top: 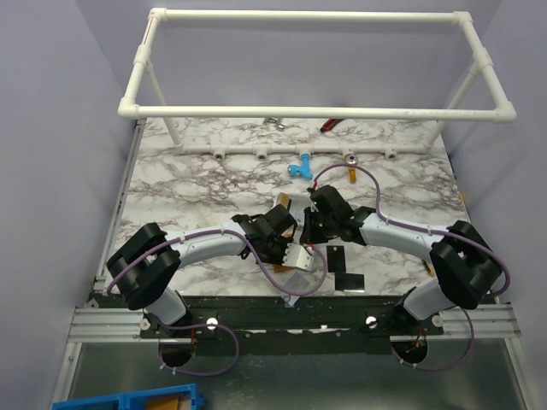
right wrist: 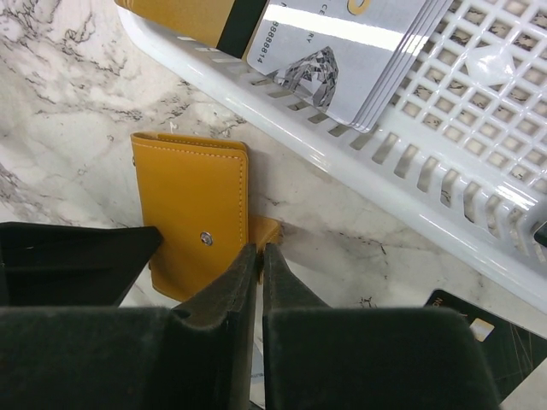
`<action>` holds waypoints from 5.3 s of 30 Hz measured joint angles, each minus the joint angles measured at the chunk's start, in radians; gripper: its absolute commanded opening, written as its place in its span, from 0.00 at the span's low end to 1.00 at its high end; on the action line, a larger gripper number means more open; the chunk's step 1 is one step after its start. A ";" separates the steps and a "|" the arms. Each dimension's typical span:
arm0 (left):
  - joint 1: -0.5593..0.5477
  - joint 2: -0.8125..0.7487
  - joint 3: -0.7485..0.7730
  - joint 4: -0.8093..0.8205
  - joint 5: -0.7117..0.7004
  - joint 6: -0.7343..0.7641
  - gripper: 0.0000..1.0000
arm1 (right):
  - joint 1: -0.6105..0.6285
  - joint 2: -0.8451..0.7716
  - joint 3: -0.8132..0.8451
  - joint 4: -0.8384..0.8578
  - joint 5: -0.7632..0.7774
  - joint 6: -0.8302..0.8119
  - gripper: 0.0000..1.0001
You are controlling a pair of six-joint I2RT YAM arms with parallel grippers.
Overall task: Put the credit cards into the card holder
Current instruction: Close the card holder at the center of the board, then reset both arms
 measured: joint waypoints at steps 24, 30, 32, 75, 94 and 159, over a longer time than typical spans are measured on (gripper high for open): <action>-0.006 -0.002 -0.002 0.000 -0.007 0.000 0.16 | 0.000 0.055 -0.008 0.083 -0.186 0.023 0.01; -0.006 -0.002 -0.002 0.000 -0.007 0.000 0.16 | 0.000 0.075 -0.008 0.097 -0.203 0.018 0.01; -0.006 -0.002 -0.002 0.000 -0.007 0.001 0.16 | 0.000 0.077 -0.008 0.099 -0.202 0.018 0.01; -0.006 -0.002 -0.002 -0.003 -0.008 0.014 0.15 | 0.037 0.110 -0.100 0.320 -0.163 0.072 0.01; -0.006 -0.002 -0.002 -0.028 -0.014 0.015 0.15 | 0.041 0.067 -0.241 0.525 -0.093 0.177 0.01; 0.659 -0.760 0.021 -0.031 -0.002 -0.417 0.98 | -0.103 -0.301 0.199 0.048 0.290 -0.038 1.00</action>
